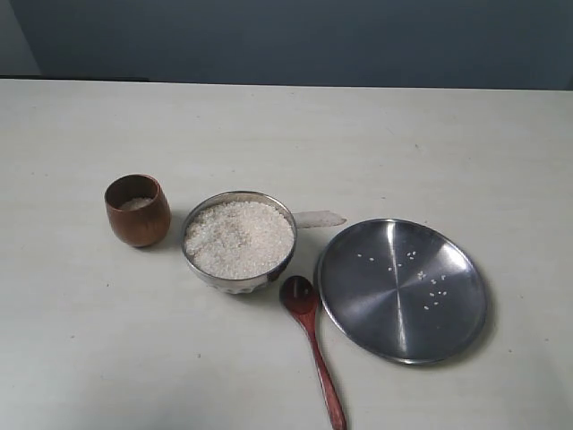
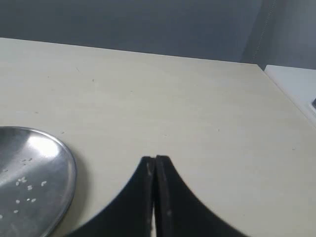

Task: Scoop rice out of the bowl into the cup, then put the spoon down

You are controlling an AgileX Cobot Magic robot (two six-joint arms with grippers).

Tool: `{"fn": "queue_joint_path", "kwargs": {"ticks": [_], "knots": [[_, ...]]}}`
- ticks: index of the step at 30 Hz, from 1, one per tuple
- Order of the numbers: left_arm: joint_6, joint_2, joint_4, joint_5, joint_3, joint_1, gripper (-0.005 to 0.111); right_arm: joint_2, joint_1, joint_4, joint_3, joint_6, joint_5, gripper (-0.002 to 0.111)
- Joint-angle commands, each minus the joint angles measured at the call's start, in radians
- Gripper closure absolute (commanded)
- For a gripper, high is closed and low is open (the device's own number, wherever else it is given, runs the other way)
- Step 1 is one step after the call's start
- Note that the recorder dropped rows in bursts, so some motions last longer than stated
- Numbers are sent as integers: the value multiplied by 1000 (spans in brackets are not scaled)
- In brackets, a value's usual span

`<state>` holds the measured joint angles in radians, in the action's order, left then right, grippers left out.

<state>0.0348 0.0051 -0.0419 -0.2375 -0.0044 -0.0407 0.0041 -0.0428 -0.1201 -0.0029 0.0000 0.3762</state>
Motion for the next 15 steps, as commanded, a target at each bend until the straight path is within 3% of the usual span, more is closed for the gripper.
{"fn": "queue_joint_path", "kwargs": {"ticks": [1,15], "knots": [[-1,-5,-1,6,4,-2,106,-4,-4,-2,3,0,-13,108],[-1,-5,-1,6,4,-2,106,-4,-4,-7,3,0,-15,108]]}}
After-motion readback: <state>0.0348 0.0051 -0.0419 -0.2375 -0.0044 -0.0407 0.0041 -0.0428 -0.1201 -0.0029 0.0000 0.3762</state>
